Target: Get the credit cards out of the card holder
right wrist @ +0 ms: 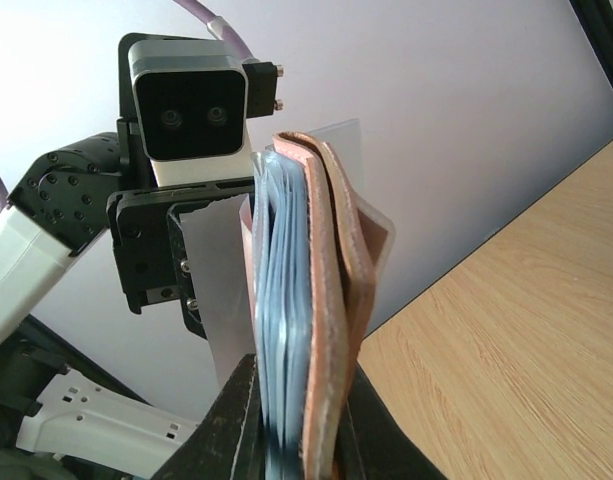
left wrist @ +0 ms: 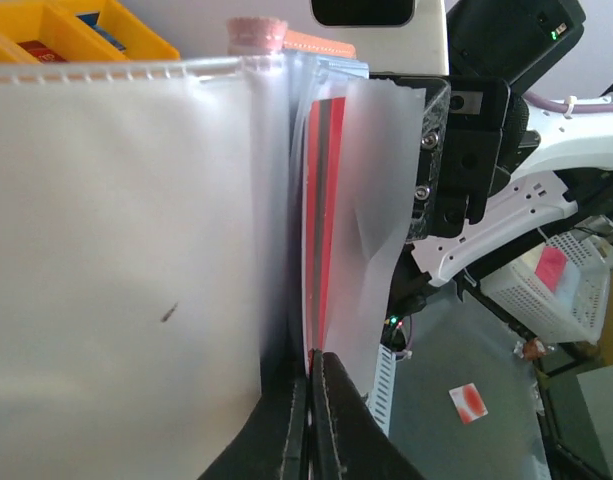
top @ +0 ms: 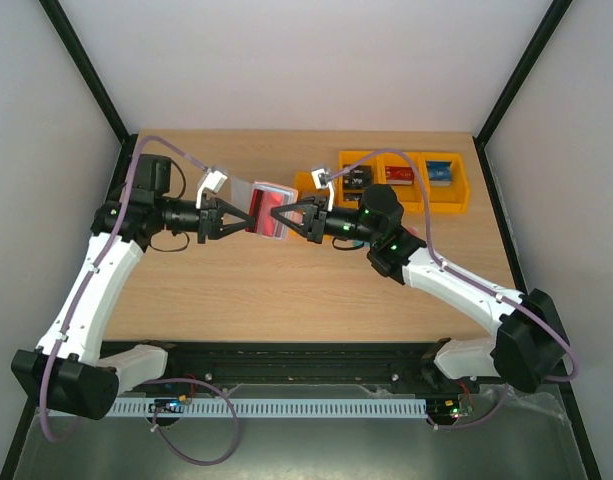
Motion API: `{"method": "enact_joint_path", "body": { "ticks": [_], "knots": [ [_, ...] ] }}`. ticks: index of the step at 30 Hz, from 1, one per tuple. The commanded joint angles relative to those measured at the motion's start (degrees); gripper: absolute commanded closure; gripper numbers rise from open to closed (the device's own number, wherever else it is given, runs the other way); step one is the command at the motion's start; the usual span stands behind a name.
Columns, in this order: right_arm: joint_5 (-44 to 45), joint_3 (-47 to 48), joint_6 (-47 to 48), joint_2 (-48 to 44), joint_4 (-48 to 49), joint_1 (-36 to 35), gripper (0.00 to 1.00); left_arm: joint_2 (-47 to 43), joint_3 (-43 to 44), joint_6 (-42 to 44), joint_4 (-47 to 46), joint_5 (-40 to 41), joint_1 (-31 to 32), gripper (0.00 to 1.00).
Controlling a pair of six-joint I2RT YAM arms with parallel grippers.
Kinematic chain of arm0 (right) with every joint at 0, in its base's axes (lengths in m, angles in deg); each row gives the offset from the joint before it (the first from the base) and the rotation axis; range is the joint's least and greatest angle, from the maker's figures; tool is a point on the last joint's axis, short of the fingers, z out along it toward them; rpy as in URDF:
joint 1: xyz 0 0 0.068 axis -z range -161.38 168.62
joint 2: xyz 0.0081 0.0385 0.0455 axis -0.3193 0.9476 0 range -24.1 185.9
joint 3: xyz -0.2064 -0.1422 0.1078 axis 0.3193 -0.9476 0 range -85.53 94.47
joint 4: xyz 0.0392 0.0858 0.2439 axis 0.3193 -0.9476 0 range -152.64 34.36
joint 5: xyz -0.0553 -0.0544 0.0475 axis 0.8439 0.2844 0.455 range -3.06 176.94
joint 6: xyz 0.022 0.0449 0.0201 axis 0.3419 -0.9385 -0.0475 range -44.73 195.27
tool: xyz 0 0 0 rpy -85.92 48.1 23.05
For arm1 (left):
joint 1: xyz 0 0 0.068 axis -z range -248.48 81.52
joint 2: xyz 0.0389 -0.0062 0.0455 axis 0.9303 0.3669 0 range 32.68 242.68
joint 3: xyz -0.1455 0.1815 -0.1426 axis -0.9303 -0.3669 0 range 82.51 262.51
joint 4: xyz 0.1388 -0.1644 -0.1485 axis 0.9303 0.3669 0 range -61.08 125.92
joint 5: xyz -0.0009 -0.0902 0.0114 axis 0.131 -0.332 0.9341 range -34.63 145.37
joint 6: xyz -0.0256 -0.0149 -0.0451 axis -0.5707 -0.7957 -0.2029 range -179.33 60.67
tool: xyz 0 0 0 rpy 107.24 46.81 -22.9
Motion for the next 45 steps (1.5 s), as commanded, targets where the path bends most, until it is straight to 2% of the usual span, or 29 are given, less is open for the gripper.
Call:
{"method": "enact_joint_path", "body": {
  "ticks": [1, 7, 14, 16, 21, 25, 34, 39, 42, 45],
  "knots": [
    [-1.8, 1.4, 1.0, -0.4, 5.1, -1.9, 0.98, 0.3, 0.7, 1.5, 0.2, 0.3, 2.4, 0.98],
    [-0.8, 0.6, 4.1, -2.2, -0.1, -1.9, 0.79, 0.3, 2.3, 2.7, 1.4, 1.3, 0.4, 0.98],
    [1.2, 0.5, 9.8, -4.9, -6.8, -1.9, 0.75, -0.1, 4.3, 6.7, 5.2, 0.6, -1.7, 0.98],
    [1.4, 0.4, 10.4, -5.6, -7.9, -1.9, 0.77, -0.2, 4.3, 7.0, 5.5, 0.4, -2.1, 0.98],
    [2.9, 1.2, 12.7, -6.7, -11.7, -1.9, 0.91, -0.3, 4.5, 7.2, 5.8, 0.1, -3.2, 0.98],
    [3.4, 1.1, 13.3, -7.7, -13.5, -0.9, 0.97, -0.7, 4.9, 9.3, 7.7, -0.1, -4.8, 0.98],
    [3.6, 0.3, 13.8, -10.1, -16.5, 1.3, 0.98, -1.1, 3.7, 11.3, 9.1, -2.0, -8.5, 0.98],
    [5.4, 0.9, 12.9, -9.3, -20.0, 1.4, 0.98, -1.1, 5.1, 11.7, 9.4, 1.6, -10.1, 0.98],
    [1.8, 1.0, 8.4, -6.6, -21.6, 1.4, 0.98, -0.4, 7.0, 12.5, 9.7, 4.4, -11.9, 0.98],
    [1.4, -1.3, 1.1, -3.0, -18.9, -0.3, 0.98, 0.3, 8.2, 11.1, 7.4, 8.3, -12.2, 0.98]
  ]
}}
